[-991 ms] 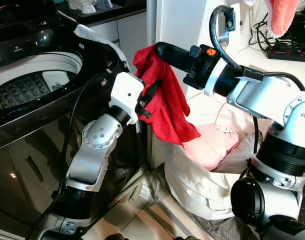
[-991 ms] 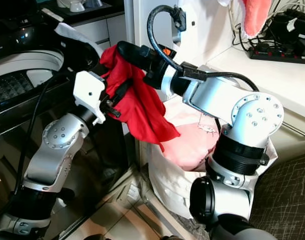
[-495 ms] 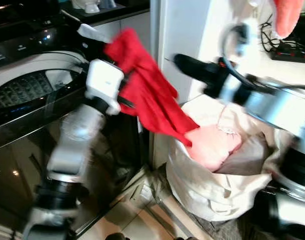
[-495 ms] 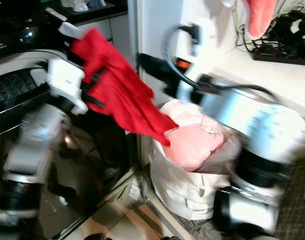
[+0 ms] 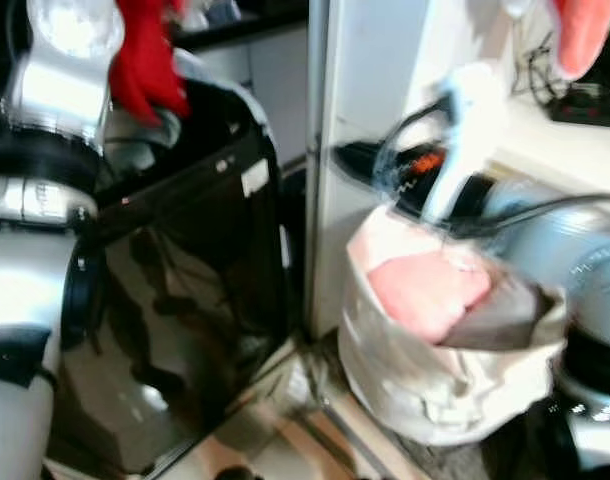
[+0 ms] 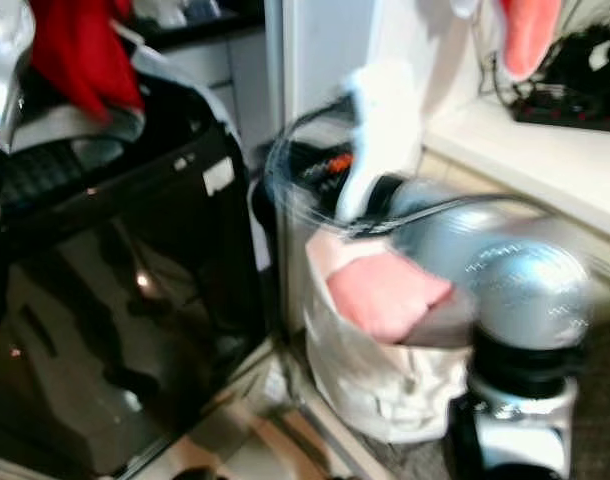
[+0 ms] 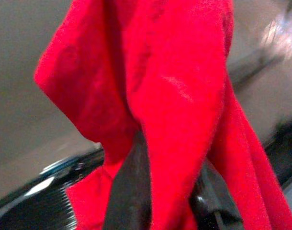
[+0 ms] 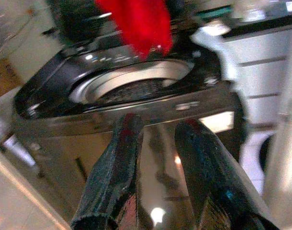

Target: Clothes washing

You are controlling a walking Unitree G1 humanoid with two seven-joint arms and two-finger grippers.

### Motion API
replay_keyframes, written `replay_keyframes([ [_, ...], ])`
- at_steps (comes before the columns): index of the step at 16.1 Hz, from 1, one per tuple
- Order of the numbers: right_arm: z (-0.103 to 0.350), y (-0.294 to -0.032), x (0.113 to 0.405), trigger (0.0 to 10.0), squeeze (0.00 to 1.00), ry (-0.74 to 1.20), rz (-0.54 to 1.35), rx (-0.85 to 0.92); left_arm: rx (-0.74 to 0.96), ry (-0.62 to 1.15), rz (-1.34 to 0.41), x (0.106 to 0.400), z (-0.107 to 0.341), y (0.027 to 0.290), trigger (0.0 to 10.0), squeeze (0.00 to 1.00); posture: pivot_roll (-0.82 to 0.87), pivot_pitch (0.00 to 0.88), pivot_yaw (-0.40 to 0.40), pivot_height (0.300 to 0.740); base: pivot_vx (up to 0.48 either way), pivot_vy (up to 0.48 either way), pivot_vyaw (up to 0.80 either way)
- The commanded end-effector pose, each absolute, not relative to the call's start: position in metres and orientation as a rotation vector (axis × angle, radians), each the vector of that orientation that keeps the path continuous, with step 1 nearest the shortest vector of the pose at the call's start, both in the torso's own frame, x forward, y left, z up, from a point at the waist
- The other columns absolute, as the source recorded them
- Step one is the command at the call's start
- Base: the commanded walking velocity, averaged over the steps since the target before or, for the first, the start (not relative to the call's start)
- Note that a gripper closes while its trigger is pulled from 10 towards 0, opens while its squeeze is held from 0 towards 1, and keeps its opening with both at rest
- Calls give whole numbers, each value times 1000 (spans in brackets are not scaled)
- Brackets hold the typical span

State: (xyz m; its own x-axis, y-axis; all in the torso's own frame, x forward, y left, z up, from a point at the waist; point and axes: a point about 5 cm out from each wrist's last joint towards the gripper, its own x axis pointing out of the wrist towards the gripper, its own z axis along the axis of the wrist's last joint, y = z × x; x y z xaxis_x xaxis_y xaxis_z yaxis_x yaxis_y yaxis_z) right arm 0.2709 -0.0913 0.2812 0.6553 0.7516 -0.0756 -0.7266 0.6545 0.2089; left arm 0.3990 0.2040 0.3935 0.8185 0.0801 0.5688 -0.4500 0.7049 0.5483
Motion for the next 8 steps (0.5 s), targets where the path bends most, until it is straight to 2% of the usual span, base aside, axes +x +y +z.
replay_keyframes([
  [1, 280, -88, 269, 10000, 0, 142, 832, 149, 791, -357, 372, 409, 364, 221, 2627, 0, -38, 0, 49, 740, 0, 0, 0],
  [2, 277, -85, 269, 10000, 0, 141, 831, 145, 777, -289, 396, 412, 353, 228, 8627, 0, -44, 0, 53, 740, 0, 0, 0],
  [3, 275, -82, 269, 10000, 0, 149, 828, 150, 723, -168, 387, 416, 329, 234, 10000, 0, -58, 0, 60, 740, 0, 0, 0],
  [4, 272, -79, 268, 10000, 0, 157, 829, 156, 590, -65, 351, 418, 307, 237, 10000, 0, -69, 0, 65, 740, 0, 0, 0],
  [5, 270, -75, 267, 10000, 0, 166, 833, 133, 582, 59, 374, 417, 281, 243, 10000, 0, -83, 0, 68, 740, 0, 0, 0],
  [8, 270, -67, 262, 10000, 0, 158, 862, 132, 489, 167, 401, 414, 254, 249, 10000, 0, -92, 0, 69, 740, 0, 0, 0],
])
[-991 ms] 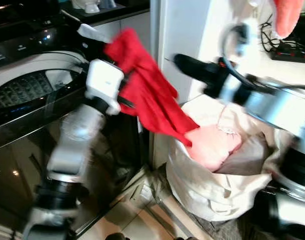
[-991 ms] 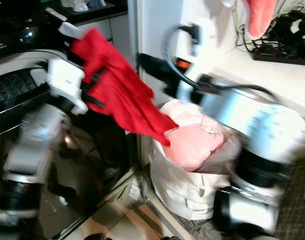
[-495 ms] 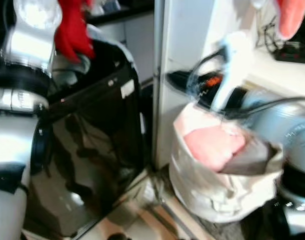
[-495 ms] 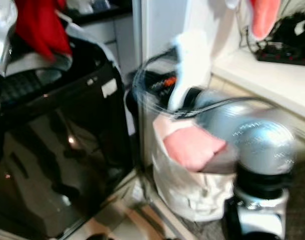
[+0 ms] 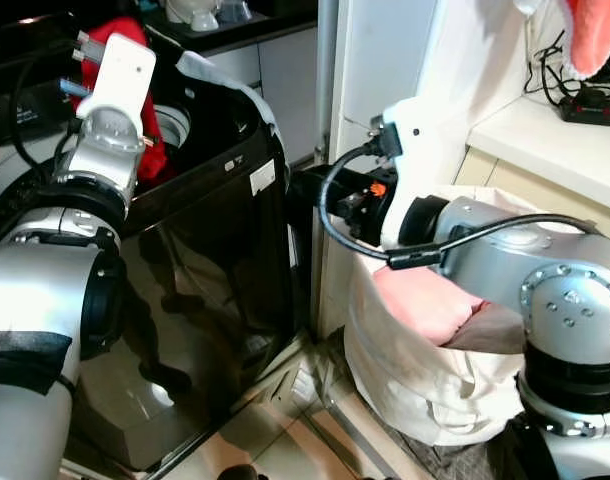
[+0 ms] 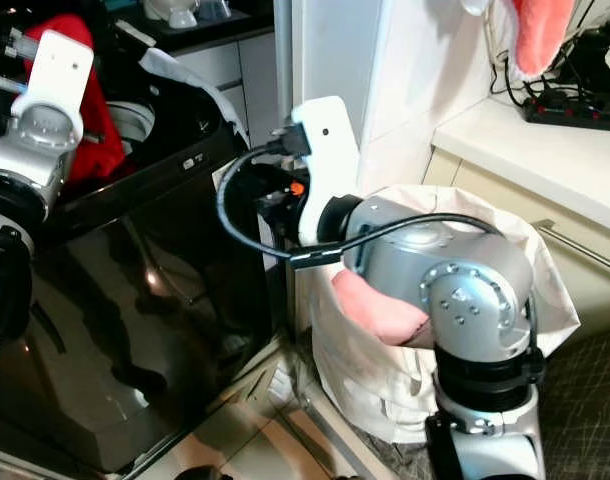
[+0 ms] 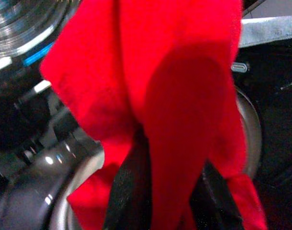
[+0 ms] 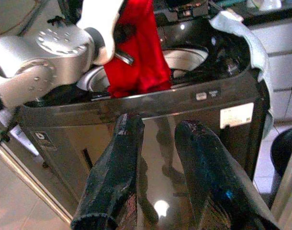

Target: Clothes washing

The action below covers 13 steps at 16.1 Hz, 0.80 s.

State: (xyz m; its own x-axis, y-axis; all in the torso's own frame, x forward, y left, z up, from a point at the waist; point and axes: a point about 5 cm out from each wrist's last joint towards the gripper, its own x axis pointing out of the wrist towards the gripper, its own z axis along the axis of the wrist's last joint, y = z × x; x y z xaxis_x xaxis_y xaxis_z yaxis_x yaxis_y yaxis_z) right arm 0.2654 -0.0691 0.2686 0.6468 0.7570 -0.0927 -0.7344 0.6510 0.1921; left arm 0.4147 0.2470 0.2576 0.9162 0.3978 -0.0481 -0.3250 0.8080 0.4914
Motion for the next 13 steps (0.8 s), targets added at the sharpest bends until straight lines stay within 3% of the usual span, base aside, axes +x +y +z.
replay_keyframes([
  [1, 270, -66, 261, 10000, 0, 157, 869, 131, 404, 190, 407, 413, 248, 250, 10000, 1000, -93, 0, 69, 740, 0, 0, 0],
  [6, 266, -61, 257, 10000, 0, 192, 926, 113, 232, 268, 347, 411, 237, 250, 10000, 1000, -86, 0, 65, 740, 0, 0, 0],
  [13, 263, -61, 255, 10000, 0, 209, 940, 87, 224, 286, 351, 409, 232, 254, 10000, 1000, -89, 0, 71, 740, 0, 0, 0],
])
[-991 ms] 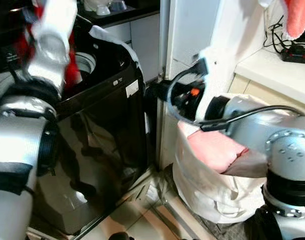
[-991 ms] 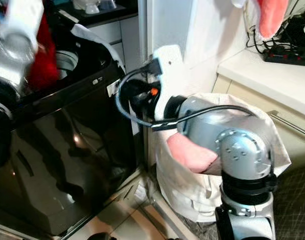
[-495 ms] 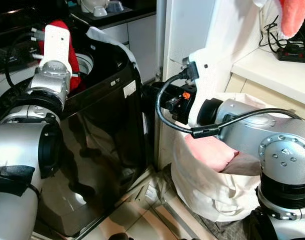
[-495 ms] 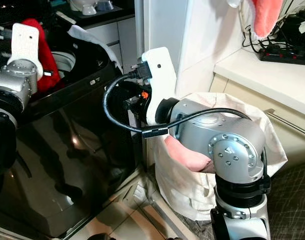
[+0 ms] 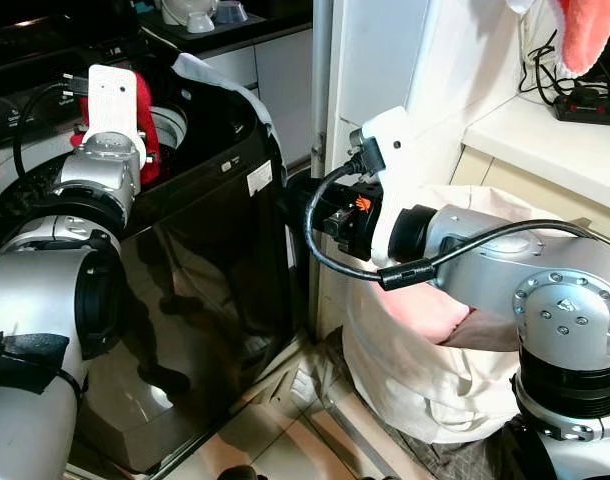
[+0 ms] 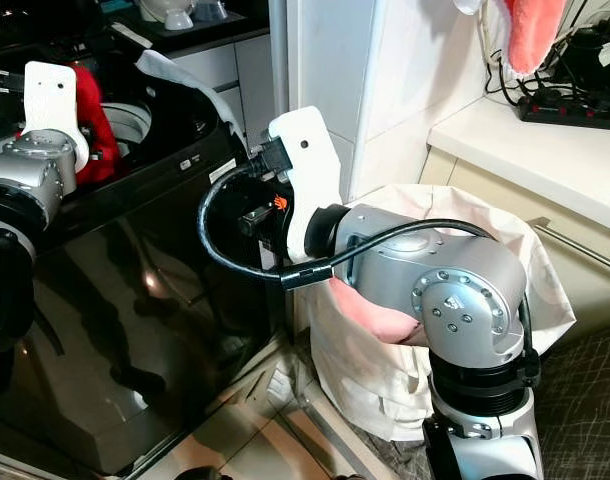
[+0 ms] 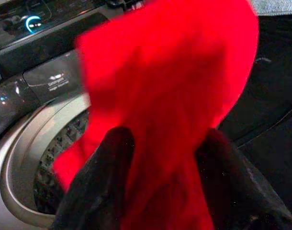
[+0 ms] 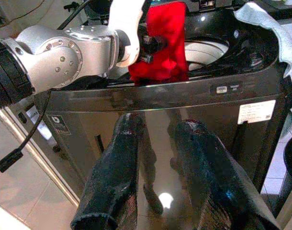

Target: Clothes washing

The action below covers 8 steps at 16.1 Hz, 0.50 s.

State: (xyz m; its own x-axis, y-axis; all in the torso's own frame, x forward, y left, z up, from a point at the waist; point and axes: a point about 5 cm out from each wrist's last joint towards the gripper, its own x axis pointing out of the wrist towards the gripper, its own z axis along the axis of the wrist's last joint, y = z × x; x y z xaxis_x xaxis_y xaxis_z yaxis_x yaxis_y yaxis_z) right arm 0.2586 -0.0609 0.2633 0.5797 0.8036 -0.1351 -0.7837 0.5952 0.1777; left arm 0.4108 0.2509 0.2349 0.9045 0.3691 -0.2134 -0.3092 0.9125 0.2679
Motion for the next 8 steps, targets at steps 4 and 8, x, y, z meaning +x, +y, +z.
replay_keyframes([
  [4, 263, -61, 256, 10000, 0, 212, 937, 88, 214, 285, 355, 409, 231, 256, 10000, 1000, -90, 0, 74, 740, 0, 0, 0],
  [8, 263, -61, 256, 10000, 0, 212, 930, 90, 207, 272, 366, 408, 232, 258, 10000, 1000, -89, 0, 73, 740, 0, 0, 0],
])
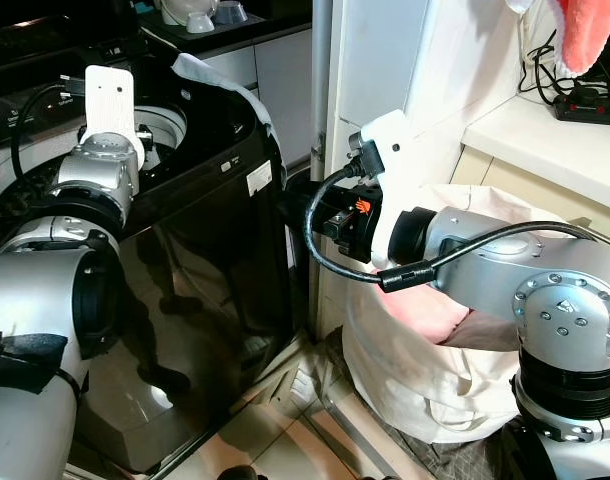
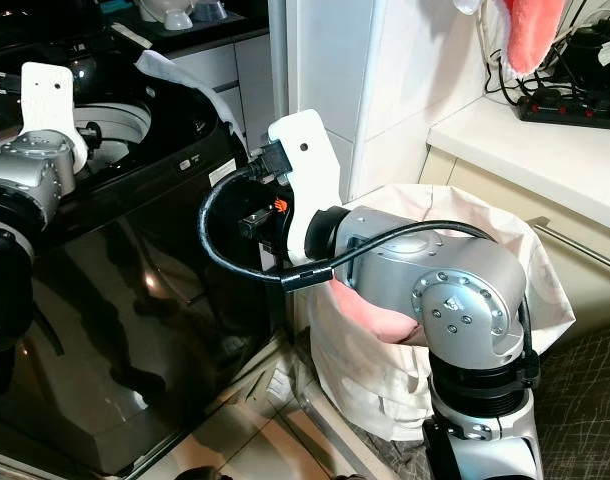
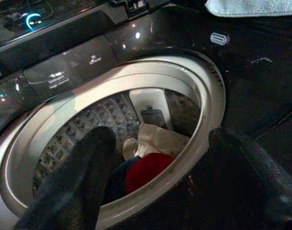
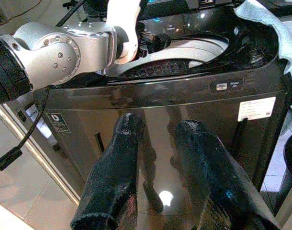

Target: Clothes washing

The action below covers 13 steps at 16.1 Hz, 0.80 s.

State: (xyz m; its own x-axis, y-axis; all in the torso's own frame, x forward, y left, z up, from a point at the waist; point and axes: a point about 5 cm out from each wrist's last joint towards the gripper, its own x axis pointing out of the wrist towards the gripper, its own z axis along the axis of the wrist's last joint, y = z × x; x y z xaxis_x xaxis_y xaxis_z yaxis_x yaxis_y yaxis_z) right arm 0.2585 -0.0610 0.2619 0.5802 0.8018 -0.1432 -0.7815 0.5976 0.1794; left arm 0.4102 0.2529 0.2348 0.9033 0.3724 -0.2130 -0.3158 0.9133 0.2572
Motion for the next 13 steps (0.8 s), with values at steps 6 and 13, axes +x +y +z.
replay_keyframes([
  [6, 242, -101, 274, 10000, 0, 40, 504, -26, -85, -98, 6, 410, 232, 197, 10000, 0, -37, 0, 43, 740, 0, 0, 0],
  [13, 204, -111, 268, 10000, 0, 98, 499, -7, 117, -248, -158, 313, 189, 178, 10000, 0, 10, 0, 7, 740, 0, 0, 0],
])
